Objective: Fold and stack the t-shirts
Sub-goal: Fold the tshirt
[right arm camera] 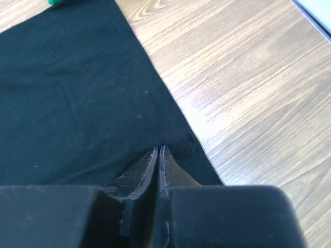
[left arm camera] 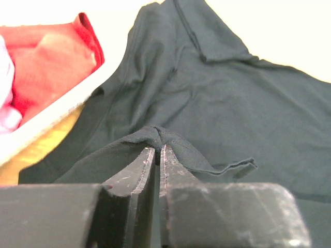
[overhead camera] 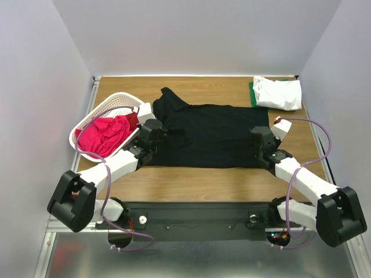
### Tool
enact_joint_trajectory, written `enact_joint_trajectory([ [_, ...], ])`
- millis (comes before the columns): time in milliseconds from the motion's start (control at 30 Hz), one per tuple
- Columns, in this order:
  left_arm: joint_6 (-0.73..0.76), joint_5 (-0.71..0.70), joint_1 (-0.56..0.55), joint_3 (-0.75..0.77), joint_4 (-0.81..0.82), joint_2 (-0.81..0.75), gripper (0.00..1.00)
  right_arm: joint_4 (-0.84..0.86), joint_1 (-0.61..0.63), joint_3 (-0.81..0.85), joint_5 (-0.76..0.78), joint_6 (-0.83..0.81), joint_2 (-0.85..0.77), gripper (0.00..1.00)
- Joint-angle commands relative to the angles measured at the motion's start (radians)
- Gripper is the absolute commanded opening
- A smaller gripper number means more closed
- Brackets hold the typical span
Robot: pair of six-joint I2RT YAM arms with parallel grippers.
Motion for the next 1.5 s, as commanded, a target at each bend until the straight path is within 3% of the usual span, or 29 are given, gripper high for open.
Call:
enact_joint_trajectory([
  [0,0.023,-0.076,0.004,0.086,0.080,-0.006,0.39,0.074,-0.017,0.056,0.078,-0.035,0.003,0.35],
  [33,0.021,-0.083,0.003,0.097,0.071,-0.012,0.67,0.074,-0.018,0.075,0.076,-0.059,0.000,0.50],
  [67,0.023,-0.096,0.003,0.109,0.063,-0.033,0.76,0.072,-0.020,0.083,0.070,-0.070,-0.013,0.74],
  [133,0.026,-0.105,0.004,0.111,0.064,-0.064,0.93,0.072,-0.020,0.097,0.067,-0.090,-0.038,0.85],
  [200,0.031,-0.120,0.003,0.108,0.069,-0.108,0.97,0.074,-0.020,0.120,0.055,-0.131,-0.059,0.98],
  [333,0.031,-0.084,0.000,0.085,0.086,-0.158,0.98,0.072,-0.020,0.134,-0.040,-0.157,-0.105,0.99],
  [400,0.025,-0.033,-0.006,0.065,0.095,-0.149,0.98,0.072,-0.020,0.129,-0.165,-0.148,-0.096,0.99],
  [600,-0.017,0.143,-0.022,-0.018,0.165,-0.043,0.98,0.078,-0.020,0.125,-0.465,-0.061,0.098,0.98],
  [733,-0.035,0.214,-0.025,-0.077,0.238,0.011,0.98,0.088,-0.020,0.132,-0.528,-0.047,0.203,0.98],
  [1133,-0.094,0.288,-0.031,-0.246,0.339,0.123,0.98,0.085,-0.020,0.051,-0.648,0.031,0.275,0.98],
  [1467,-0.169,0.262,-0.052,-0.340,0.328,0.132,0.98,-0.029,-0.020,0.014,-0.698,0.062,0.231,0.98],
])
